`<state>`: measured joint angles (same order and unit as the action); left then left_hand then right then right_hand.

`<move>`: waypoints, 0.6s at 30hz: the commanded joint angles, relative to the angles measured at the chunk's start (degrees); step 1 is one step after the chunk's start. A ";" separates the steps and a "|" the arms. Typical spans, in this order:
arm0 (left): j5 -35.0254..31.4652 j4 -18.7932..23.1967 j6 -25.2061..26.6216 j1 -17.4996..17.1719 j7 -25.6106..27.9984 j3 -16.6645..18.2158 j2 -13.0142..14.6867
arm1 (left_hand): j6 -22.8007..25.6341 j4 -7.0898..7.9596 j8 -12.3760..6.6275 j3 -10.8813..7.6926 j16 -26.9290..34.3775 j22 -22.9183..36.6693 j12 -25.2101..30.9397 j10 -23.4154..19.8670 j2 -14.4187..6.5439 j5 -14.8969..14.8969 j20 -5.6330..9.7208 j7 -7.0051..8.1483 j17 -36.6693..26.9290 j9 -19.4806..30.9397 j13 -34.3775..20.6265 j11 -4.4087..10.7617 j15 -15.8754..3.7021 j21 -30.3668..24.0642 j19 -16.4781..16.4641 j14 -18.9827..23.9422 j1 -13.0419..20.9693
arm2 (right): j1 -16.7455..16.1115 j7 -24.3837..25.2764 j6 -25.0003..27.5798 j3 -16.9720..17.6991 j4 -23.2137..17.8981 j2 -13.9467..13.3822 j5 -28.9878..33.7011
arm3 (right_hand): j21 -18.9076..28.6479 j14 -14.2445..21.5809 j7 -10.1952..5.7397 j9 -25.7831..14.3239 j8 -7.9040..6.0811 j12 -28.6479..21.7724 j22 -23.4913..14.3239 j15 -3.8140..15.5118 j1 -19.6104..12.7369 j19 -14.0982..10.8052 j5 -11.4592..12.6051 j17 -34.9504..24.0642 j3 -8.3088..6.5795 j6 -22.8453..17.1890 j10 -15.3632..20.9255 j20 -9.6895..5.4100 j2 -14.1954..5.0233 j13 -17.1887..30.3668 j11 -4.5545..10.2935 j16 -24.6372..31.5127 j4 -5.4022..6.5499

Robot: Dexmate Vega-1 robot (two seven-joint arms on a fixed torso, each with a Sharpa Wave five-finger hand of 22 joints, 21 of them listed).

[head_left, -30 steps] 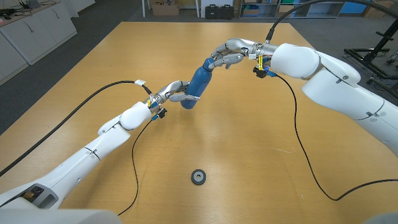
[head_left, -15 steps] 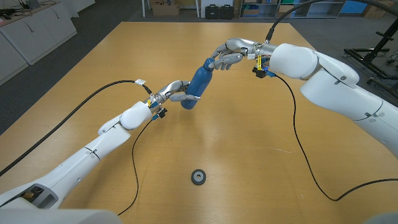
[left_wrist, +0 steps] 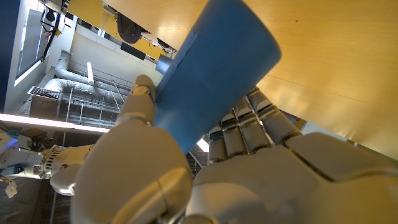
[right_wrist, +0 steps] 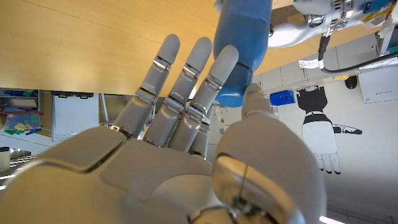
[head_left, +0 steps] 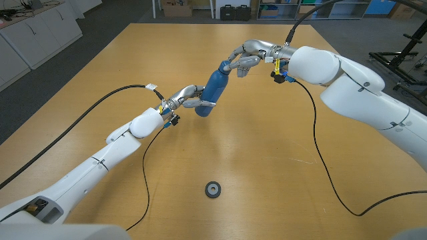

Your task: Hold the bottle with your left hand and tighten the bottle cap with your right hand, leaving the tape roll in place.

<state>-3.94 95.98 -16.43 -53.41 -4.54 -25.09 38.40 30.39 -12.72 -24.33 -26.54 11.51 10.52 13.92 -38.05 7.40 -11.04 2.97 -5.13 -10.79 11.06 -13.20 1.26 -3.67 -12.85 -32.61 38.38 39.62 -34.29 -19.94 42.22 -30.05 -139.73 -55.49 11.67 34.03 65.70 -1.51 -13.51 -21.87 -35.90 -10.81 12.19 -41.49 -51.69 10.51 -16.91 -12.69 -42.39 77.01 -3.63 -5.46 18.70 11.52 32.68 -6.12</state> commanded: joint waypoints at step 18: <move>-0.11 0.38 -0.39 -0.44 0.28 0.06 0.05 | 10.03 3.60 -0.03 -4.12 -0.08 0.23 -0.30 -4.73 -7.03 -0.23 7.05 9.47 -0.35 0.14 -0.18 4.37 -8.91 0.18 -0.32 0.55 2.81 | 10.39 -8.83 11.70 -10.32 -3.97 -0.24 7.81 | 2.86 8.01 -4.36 -5.83 -21.66 -16.65 -0.12 0.20 2.50 -6.32 0.19 -2.39 2.47 -31.60 5.57 -3.67 -0.09 12.54 -0.47 2.01 0.91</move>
<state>-4.02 96.25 -16.54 -53.73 -4.24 -25.09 38.43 30.60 -12.72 -24.11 -26.54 11.51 10.51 13.75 -38.22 7.40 -11.03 2.96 -4.91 -11.08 11.06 -13.19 1.23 -3.67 -12.85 -32.61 38.38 39.62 -28.30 -24.70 49.15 -35.84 -142.26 -55.70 15.51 36.46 72.71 1.37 -18.56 -38.78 -50.77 -10.80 12.34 -38.95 -57.18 10.32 -18.95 -10.58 -45.27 81.92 -7.06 -5.96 30.28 11.15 34.08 -5.12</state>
